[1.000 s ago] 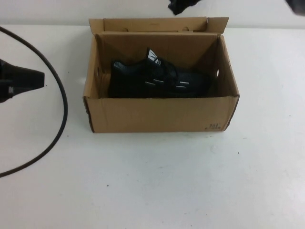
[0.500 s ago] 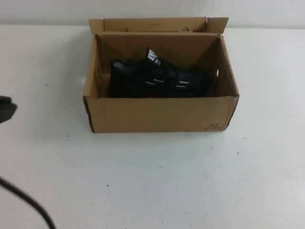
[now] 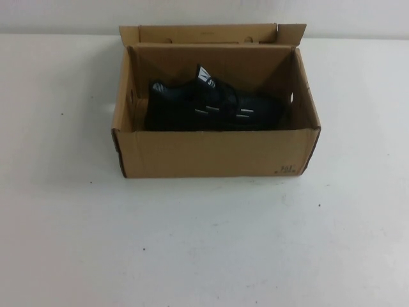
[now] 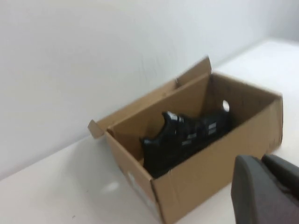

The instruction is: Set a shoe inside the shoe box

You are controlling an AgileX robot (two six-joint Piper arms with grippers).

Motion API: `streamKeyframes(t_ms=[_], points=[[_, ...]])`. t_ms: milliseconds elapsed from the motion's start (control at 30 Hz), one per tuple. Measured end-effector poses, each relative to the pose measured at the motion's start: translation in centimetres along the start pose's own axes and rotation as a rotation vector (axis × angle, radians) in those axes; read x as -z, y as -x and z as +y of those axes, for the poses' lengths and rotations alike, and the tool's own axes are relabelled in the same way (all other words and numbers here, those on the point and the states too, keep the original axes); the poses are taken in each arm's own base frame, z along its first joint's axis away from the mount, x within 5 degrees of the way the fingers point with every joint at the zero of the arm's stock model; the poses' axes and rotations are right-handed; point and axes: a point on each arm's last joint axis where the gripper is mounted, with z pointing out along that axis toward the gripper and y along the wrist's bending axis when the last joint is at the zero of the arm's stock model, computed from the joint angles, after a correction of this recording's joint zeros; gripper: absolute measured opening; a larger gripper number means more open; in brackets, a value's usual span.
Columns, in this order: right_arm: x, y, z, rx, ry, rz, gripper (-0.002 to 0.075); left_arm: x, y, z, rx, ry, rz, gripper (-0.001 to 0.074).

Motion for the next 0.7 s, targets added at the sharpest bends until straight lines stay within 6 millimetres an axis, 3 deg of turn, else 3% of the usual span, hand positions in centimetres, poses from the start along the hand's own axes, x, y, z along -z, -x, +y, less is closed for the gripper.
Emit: streamKeyframes(t_ms=[167,300,333,433,700], points=[[2.7,-3.0,1.1,-0.002,-0.025,0.06,-0.0015,-0.8,-3.3,-1.0,0.147,0.032,-0.101,-0.0001],[5.0,-6.7,2.3,-0.011,-0.078,-0.005,-0.0015,-2.1,-5.3,-1.1,0.221,0.039,-0.1,-0.0001],[4.8,-7.9,2.5,-0.018,-0.082,0.004,-0.0015,-2.3,-5.6,-1.2,0.234,0.037,-0.096,-0.0001],[5.9,-12.1,3.7,-0.031,-0.125,-0.069,-0.0015,-2.7,-6.3,-1.2,0.249,0.037,-0.082,-0.0001],[3.1,-27.7,6.5,-0.155,-0.165,-0.066,-0.0015,-2.8,-6.5,-1.2,0.255,0.046,-0.085,-0.0001]])
